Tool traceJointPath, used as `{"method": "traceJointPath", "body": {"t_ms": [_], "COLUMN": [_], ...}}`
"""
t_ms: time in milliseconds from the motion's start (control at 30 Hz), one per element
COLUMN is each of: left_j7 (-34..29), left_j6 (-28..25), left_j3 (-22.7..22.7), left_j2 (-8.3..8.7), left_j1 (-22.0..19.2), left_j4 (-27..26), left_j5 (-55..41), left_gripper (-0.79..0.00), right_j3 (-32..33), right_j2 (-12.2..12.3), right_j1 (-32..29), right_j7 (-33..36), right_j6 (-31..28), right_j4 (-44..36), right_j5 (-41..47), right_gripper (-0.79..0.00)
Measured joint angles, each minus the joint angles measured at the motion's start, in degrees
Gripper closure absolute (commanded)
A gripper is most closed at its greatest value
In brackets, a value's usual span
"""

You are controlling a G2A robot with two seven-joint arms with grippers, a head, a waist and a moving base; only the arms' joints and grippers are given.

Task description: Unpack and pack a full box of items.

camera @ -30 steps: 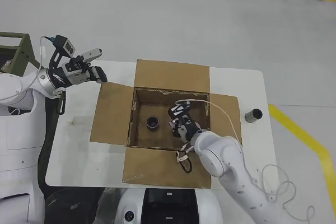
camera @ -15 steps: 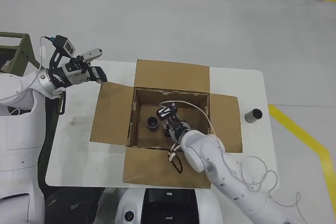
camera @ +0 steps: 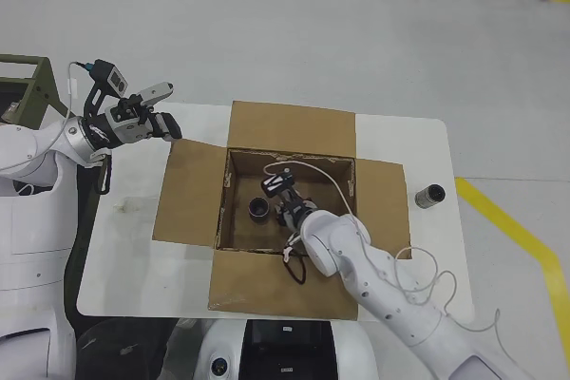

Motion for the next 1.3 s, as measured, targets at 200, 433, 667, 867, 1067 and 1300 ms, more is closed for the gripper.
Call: {"method": "traceJointPath", "body": {"t_ms": [200,433,667,867,1067,1300], "left_j7": [0.0,0.0,0.0,0.0,0.0,0.0], "left_j6": [0.0,0.0,0.0,0.0,0.0,0.0], "left_j3": [0.0,0.0,0.0,0.0,0.0,0.0], "left_j2": [0.0,0.0,0.0,0.0,0.0,0.0], "left_j1": [0.0,0.0,0.0,0.0,0.0,0.0], "left_j4": [0.0,0.0,0.0,0.0,0.0,0.0], "left_j5": [0.0,0.0,0.0,0.0,0.0,0.0], "left_gripper": [-0.785,-0.785,-0.785,-0.785,-0.785,-0.785], "right_j3": [-0.33,0.16,3.18,7.54,11.23,16.5], "right_j2": [-0.58,-0.93,-0.35,0.75,1.67,2.96], "right_j1": [0.31,0.07,-2.29,-6.41,-10.57,-16.77], "right_j7": [0.32,0.77,1.26,1.48,1.25,0.54], "right_j6": [-0.5,-1.11,-1.54,-3.32,-6.17,-9.1], "right_j4": [1.06,0.99,-3.98,-11.19,-18.19,-26.4], "right_j5": [-0.46,-1.14,-2.36,-2.59,-1.39,-0.18], "right_gripper": [-0.388,-0.369,-0.357,-0.326,-0.323,-0.329]}}
